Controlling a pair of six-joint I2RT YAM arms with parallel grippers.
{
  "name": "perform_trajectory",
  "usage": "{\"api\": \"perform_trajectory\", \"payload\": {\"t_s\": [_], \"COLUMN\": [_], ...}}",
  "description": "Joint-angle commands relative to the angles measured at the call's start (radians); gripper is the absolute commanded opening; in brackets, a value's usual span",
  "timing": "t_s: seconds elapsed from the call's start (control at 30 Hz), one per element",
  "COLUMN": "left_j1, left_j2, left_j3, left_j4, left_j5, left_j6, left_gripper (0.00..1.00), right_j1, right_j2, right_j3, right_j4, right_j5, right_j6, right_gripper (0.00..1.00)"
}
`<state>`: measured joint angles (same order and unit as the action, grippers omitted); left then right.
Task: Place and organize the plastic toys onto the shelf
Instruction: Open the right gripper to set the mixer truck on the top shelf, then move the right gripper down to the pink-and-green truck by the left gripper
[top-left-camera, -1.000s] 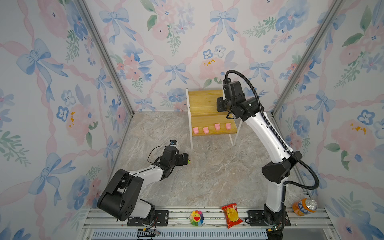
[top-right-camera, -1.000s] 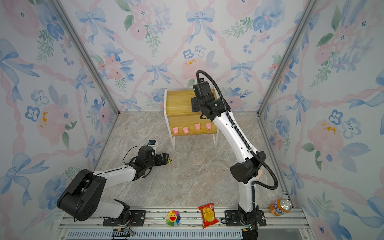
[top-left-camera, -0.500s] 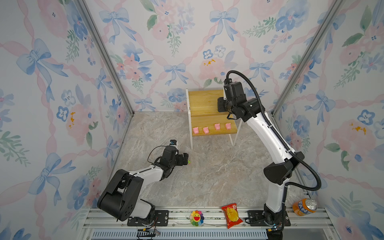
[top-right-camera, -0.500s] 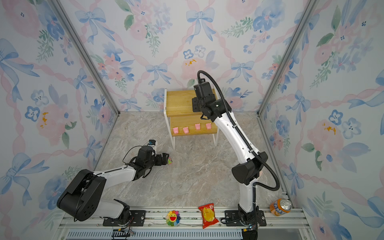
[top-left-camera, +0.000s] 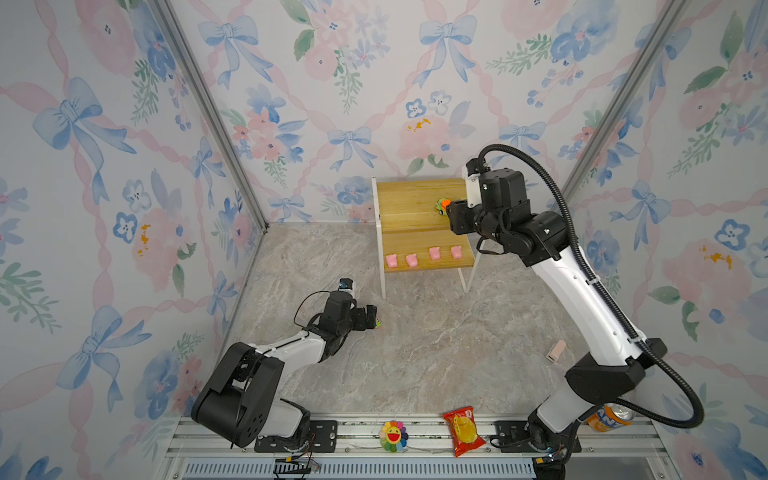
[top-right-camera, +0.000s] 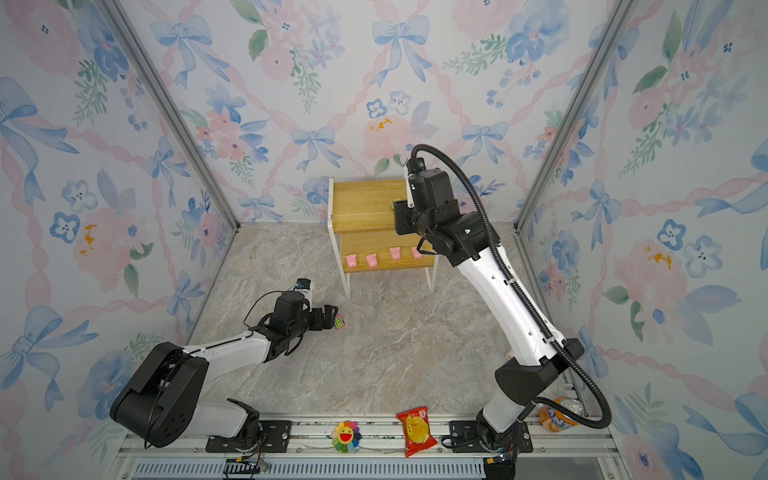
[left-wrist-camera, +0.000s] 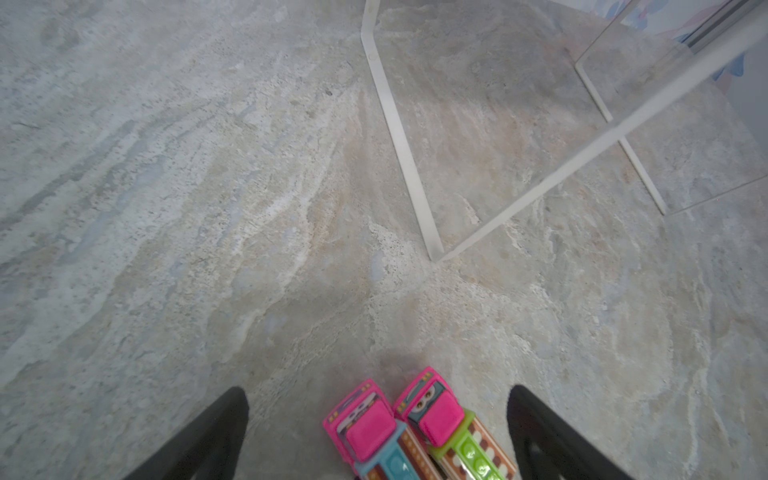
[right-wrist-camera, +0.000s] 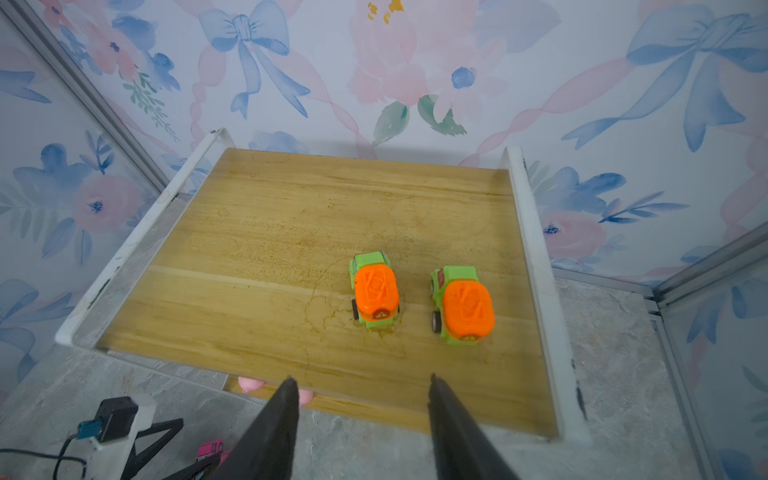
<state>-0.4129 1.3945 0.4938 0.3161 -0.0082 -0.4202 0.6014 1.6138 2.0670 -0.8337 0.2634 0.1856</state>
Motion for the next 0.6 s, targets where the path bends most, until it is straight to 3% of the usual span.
{"api": "perform_trajectory", "payload": {"t_s": [0.0, 0.1, 0.27, 0.37, 0.57], "left_j1": [-0.007, -0.007, -0.008, -0.006, 0.008], "left_j2": [-0.009, -0.004, -0.020, -0.034, -0.067], "left_j3": [0.005, 0.006, 0.009, 0.010, 0.018], "left_j4": [-0.013, -0.013, -0.027, -0.045, -0.115], "left_j5": [-0.008, -0.002, 0.002, 0.008, -0.019], "left_j6": [0.009, 0.008, 0.003, -0.008, -0.028], "left_gripper": [0.98, 0.98, 0.98, 0.98, 0.98], "right_j1": [0.003, 0.000, -0.007, 0.052, 0.217], "right_j2": [-0.081, -0.168, -0.255, -0.302, -0.377], "right_j3": [-0.087, -0.207, -0.426, -0.635, -1.027], "right_j4": [0.043, 0.089, 0.117, 0.203, 0.539], "right_j5": [-0.075, -0.128, -0.333, -0.322, -0.257], "right_j6": [-0.020, -0.017, -0.045, -0.083, -0.103], "right_gripper": [0.53, 0.53, 0.54, 0.60, 0.63]}}
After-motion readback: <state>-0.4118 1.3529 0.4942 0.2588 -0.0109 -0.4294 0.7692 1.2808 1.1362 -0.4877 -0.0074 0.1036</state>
